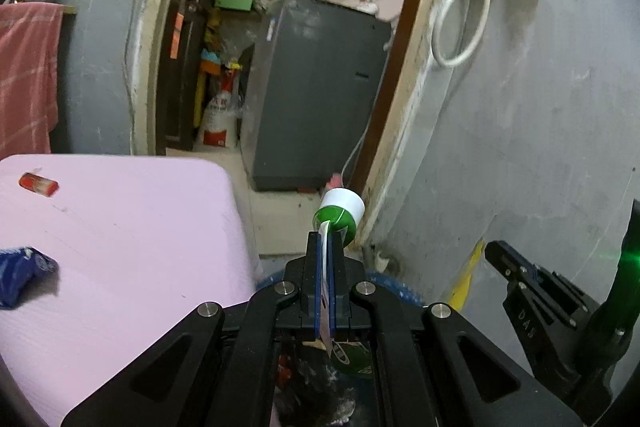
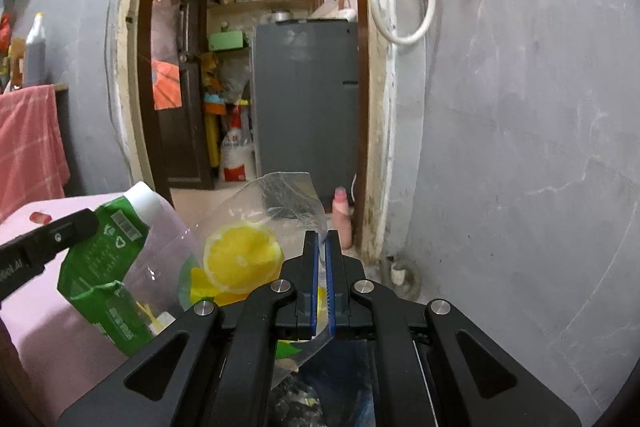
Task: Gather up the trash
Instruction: 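Carry the tube and clear bag over the blue bin and open both tools, then move both tools back over the table toward the lighter and blue packet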
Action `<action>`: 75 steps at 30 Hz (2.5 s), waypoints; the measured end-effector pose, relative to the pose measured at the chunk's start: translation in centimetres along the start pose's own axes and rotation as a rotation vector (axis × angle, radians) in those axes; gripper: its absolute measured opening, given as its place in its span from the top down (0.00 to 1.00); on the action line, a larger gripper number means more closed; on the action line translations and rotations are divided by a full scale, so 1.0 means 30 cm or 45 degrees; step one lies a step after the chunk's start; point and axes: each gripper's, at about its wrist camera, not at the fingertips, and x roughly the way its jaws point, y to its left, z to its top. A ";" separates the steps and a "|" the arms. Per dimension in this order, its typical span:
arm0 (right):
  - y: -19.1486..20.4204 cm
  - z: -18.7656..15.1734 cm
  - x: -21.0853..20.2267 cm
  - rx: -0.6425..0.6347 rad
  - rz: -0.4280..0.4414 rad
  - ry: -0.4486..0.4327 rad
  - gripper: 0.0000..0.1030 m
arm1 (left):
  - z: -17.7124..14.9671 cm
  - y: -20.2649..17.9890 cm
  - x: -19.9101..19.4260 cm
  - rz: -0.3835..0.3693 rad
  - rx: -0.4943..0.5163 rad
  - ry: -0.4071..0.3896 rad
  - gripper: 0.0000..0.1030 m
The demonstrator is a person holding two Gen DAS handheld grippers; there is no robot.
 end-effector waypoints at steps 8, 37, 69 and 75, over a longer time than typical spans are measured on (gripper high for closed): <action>-0.035 -0.052 0.064 0.025 0.042 0.120 0.98 | -0.044 -0.017 0.087 0.032 0.036 0.110 0.99; 0.035 -0.043 0.060 0.016 0.209 0.181 0.76 | 0.031 0.079 -0.048 0.007 -0.046 0.028 0.75; 0.501 0.198 -0.319 0.046 0.385 -0.102 0.00 | 0.128 0.624 -0.622 0.436 -0.097 -0.210 0.06; 0.656 0.175 -0.322 0.013 0.460 -0.028 0.00 | 0.079 0.782 -0.694 0.562 -0.141 -0.186 0.06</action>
